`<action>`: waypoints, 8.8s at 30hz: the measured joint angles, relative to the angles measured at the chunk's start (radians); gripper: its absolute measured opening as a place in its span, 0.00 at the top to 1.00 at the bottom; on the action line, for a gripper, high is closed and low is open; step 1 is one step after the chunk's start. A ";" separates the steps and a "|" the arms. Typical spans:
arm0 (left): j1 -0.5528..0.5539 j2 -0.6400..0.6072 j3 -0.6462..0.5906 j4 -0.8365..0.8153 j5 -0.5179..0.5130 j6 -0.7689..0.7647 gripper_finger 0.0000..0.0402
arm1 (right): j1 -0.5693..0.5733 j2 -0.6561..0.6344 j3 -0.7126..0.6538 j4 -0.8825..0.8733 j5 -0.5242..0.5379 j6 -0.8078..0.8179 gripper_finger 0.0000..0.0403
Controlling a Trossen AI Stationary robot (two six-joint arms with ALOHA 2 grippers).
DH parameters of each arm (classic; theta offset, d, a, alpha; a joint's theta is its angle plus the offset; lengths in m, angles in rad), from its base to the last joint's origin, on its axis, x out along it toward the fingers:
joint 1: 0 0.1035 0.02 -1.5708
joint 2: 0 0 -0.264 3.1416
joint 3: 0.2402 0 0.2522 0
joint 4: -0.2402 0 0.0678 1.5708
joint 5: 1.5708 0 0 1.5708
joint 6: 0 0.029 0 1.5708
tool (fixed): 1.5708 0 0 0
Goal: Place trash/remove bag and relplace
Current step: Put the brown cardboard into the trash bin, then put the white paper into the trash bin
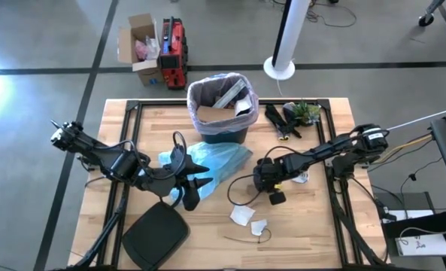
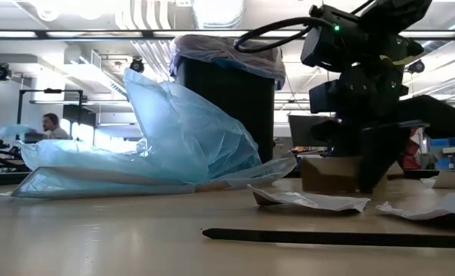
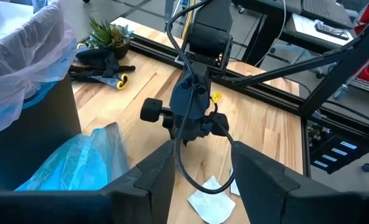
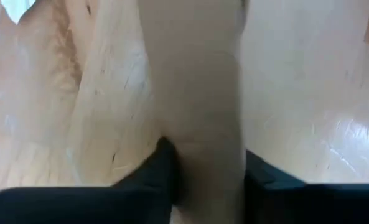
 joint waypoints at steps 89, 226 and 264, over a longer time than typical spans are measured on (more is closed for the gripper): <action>0.000 -0.001 0.000 0.015 0.010 -0.016 0.63 | -0.480 -0.084 0.945 0.014 0.260 0.151 0.02; -0.130 0.110 -0.325 0.335 0.063 -0.009 0.67 | 0.339 0.071 0.565 -0.385 0.471 0.279 1.00; -0.116 0.110 -0.355 0.458 -0.108 0.018 0.65 | -0.236 -0.259 0.567 0.521 0.506 0.239 0.44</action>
